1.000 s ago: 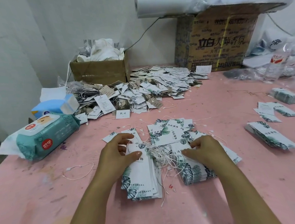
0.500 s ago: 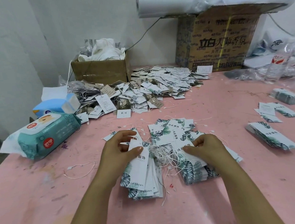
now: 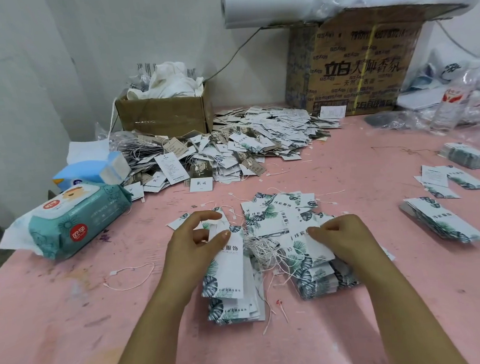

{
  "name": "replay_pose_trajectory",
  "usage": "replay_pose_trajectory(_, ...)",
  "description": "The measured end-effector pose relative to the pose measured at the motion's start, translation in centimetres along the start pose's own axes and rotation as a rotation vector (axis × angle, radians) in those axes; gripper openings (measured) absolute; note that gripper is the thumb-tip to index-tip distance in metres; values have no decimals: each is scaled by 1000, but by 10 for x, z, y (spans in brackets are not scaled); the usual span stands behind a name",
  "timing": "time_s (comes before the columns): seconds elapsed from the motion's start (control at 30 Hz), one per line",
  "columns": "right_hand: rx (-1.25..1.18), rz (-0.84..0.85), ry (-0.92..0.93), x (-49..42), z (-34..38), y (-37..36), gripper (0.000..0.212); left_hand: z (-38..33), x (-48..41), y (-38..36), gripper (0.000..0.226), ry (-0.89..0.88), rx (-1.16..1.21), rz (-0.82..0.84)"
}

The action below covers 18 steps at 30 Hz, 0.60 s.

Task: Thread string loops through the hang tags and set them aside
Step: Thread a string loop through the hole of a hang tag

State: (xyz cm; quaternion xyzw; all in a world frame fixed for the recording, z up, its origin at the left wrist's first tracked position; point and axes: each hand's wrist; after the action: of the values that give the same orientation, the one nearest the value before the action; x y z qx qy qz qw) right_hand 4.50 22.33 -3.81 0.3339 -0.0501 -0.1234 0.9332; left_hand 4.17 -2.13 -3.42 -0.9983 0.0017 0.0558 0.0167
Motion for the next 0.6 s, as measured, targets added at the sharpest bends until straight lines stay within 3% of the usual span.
replay_pose_trajectory(0.1, -21, -59, 75, 0, 4, 3, 32, 0, 0, -1, 18, -3, 10, -22)
replay_pose_trajectory(0.27, -323, -28, 86, 5, 17, 0, 23, 0, -1, -3, 13, 43, 59, -48)
replay_pose_trajectory(0.43, -572, 203, 51, 16, 32, -11, 22, 4, -1, -4, 14, 28, 45, -70)
replay_pose_trajectory(0.5, -593, 291, 72, 21, 37, -18, 31, 5, -1, -5, 13, 27, 56, -69)
replay_pose_trajectory(0.6, -617, 346, 86, 25, 43, -31, 26, 6, -1, -8, 14, -12, 43, -70)
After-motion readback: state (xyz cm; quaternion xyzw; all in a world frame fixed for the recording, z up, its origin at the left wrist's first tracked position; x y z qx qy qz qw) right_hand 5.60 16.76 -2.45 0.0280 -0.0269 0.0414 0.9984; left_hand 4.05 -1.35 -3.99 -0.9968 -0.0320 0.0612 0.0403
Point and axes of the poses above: each hand's wrist, its own x-axis away from the middle knuckle, its own y-axis out of the back of the hand, z = x × y, and after that the axes turned 9 degrees about x, right-handed
